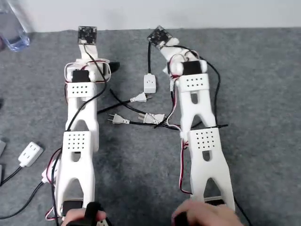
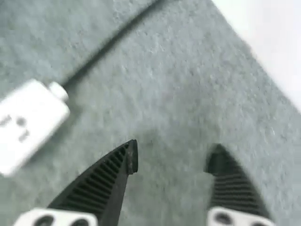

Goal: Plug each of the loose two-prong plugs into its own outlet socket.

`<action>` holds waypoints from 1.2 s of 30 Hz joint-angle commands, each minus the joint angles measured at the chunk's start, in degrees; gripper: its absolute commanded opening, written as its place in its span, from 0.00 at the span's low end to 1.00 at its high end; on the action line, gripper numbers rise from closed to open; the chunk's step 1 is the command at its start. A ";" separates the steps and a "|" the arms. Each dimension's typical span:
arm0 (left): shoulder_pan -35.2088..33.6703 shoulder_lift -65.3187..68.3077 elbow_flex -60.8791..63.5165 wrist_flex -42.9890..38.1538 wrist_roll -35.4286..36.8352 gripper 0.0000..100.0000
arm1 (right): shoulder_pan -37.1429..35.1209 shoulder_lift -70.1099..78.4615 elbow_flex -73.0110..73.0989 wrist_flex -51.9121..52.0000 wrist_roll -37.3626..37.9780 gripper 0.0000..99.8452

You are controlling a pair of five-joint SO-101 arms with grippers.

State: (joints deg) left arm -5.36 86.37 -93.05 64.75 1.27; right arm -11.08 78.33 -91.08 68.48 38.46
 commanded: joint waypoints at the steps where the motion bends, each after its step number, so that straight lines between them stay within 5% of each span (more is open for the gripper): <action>1: 0.70 -1.23 -3.30 1.76 0.62 0.35 | -0.92 0.84 -2.20 -6.02 0.53 0.03; 14: -2.11 -12.04 -3.21 23.82 9.49 0.35 | -1.45 5.23 -0.53 -6.99 3.25 0.01; 24: -6.95 -12.04 -3.21 24.35 16.44 0.35 | -1.54 6.20 0.53 -5.49 -0.79 0.01; 36: -7.03 -9.05 -3.12 20.84 16.62 0.35 | -1.54 6.81 0.35 -6.55 -0.62 0.01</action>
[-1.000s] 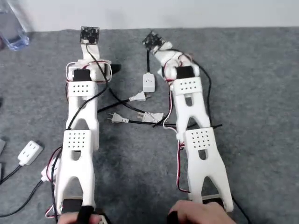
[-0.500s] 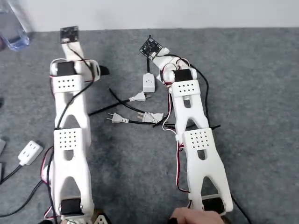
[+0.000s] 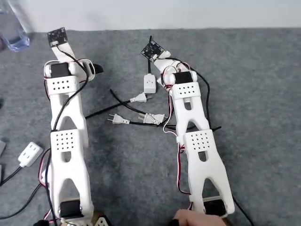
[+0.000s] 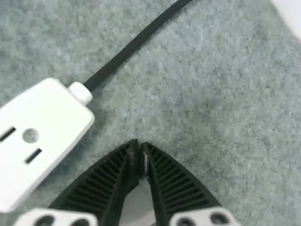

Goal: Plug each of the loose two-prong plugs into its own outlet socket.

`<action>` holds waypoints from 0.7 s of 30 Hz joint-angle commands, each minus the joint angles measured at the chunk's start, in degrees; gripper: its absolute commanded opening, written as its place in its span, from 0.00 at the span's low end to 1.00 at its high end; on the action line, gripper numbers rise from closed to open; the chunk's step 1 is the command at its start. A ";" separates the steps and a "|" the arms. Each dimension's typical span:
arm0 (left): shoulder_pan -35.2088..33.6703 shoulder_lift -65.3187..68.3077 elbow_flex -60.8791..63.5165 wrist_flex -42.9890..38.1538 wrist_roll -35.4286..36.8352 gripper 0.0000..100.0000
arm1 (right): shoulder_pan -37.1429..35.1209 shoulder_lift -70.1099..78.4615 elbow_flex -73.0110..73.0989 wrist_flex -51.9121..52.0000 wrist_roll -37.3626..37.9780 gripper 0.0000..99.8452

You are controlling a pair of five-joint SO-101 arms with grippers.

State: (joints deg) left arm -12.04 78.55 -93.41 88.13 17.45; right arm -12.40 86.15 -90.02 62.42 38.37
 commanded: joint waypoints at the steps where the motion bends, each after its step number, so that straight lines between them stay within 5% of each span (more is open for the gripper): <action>1: -0.79 -1.05 -2.86 -2.46 0.44 0.35 | -0.22 -1.27 -0.70 0.22 -0.35 0.01; 12: -7.56 -2.81 -2.86 5.63 0.35 0.35 | 10.15 -1.36 -6.33 5.58 -0.62 0.01; 21: -6.07 -3.16 -2.86 7.38 0.26 0.35 | 13.93 -1.36 -6.33 9.27 -0.70 0.01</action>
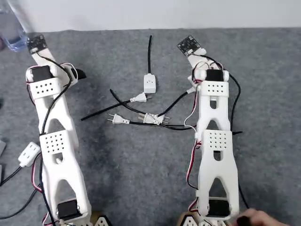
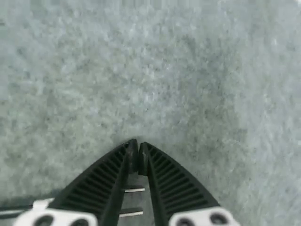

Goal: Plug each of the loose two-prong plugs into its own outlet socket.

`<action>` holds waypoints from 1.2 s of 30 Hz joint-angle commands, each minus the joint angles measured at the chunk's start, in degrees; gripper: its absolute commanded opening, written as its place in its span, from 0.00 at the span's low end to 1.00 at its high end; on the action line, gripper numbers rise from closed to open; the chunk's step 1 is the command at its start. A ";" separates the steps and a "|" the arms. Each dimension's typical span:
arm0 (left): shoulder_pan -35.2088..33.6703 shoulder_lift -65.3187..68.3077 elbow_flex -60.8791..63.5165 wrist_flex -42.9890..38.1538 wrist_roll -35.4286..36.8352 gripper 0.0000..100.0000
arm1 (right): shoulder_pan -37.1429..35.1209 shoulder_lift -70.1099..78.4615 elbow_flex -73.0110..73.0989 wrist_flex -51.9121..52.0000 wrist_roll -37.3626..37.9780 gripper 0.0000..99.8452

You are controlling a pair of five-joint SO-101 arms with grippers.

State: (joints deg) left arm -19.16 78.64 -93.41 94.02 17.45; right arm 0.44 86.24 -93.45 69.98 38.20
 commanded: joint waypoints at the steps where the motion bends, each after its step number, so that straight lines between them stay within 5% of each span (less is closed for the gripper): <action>1: 1.23 -3.25 -2.86 1.93 0.26 0.35 | 0.84 -1.45 -2.90 1.80 -0.53 0.01; 16: 3.43 -3.25 -2.86 3.87 -4.57 0.35 | -7.52 -4.35 -2.99 -2.33 0.26 0.01; 29: 3.52 -3.34 -2.86 4.75 -4.66 0.35 | -18.42 6.55 -2.99 -24.04 15.38 0.01; 36: 3.60 -3.34 -2.95 4.75 -4.66 0.35 | -18.15 5.32 -2.90 -20.97 15.91 0.01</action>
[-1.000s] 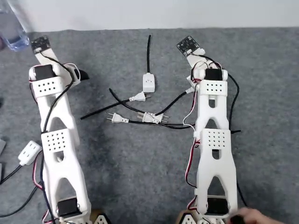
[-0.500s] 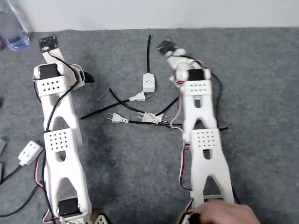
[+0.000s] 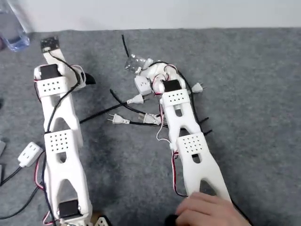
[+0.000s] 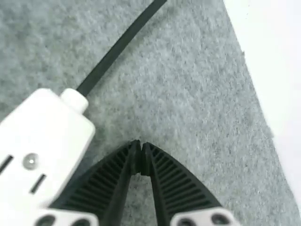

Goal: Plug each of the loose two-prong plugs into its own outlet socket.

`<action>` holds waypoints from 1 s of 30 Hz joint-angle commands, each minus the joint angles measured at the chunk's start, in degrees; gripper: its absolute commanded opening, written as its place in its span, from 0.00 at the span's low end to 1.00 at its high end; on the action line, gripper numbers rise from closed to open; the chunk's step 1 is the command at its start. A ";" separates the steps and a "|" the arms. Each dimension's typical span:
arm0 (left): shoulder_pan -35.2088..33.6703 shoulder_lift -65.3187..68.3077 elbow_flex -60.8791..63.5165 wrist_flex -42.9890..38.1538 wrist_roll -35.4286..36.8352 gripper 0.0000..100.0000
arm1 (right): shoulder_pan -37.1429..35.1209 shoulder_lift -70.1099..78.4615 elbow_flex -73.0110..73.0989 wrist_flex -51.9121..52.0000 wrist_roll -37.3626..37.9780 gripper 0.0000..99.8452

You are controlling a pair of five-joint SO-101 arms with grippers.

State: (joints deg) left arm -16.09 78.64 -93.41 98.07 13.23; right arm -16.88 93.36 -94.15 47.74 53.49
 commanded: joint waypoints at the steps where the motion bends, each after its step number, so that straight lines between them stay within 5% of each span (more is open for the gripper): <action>1: 0.53 -3.34 -2.95 0.70 -0.44 0.35 | -0.92 -1.80 -2.20 1.45 0.62 0.01; 20: 1.58 -4.04 -2.77 0.62 -0.53 0.35 | 3.74 -2.68 -2.37 -2.15 0.88 0.01; 30: 6.51 -4.04 -2.68 2.46 -8.09 0.35 | 9.54 -12.79 -2.20 13.49 0.62 0.01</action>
State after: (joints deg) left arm -10.37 78.64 -93.41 98.86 6.02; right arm -8.09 87.30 -94.07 56.26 53.93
